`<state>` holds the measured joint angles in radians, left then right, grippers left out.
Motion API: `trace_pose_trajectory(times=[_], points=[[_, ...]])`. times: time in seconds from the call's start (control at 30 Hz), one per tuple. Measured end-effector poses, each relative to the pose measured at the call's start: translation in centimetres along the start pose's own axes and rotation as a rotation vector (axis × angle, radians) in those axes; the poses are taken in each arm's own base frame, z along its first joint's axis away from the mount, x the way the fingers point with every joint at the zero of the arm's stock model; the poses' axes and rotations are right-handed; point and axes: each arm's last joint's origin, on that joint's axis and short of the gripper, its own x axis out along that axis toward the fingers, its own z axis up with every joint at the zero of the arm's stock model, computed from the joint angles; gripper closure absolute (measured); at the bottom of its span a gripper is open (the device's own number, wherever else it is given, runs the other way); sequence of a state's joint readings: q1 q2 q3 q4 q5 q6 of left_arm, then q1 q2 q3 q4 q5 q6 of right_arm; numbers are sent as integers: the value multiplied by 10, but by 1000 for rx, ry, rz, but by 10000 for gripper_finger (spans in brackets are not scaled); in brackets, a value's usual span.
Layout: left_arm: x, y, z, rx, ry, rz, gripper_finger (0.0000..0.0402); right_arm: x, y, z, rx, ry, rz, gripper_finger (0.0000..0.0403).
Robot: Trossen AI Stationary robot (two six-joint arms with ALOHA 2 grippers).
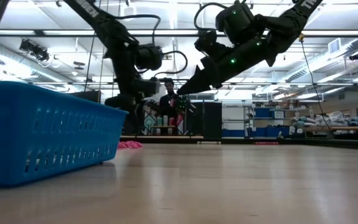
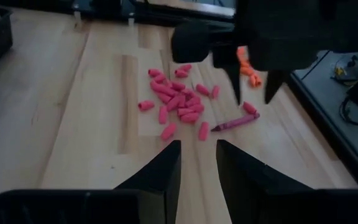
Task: Sort crayons
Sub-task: Put the red crayon into the right blue bin
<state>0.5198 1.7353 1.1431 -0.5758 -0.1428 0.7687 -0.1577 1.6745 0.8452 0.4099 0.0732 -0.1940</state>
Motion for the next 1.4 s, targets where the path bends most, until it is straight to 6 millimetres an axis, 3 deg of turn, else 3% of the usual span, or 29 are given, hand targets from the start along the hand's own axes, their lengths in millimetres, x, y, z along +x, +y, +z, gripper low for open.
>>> trace_pose_trajectory(times=[0.37,0.63,0.93,1.4], points=[[5,3,3,123,45,-33,230,2,3,-1,-13,-11,74,293],[23,7,7,60,72,42,230,4,1,-14,-41,11,36,293],[24,5,4,70,107,24,230,3,-9,-14,-20,-49,-13,293],[24,3,-6,423,154,-76,230,2,10,-10,-13,-62,48,293]])
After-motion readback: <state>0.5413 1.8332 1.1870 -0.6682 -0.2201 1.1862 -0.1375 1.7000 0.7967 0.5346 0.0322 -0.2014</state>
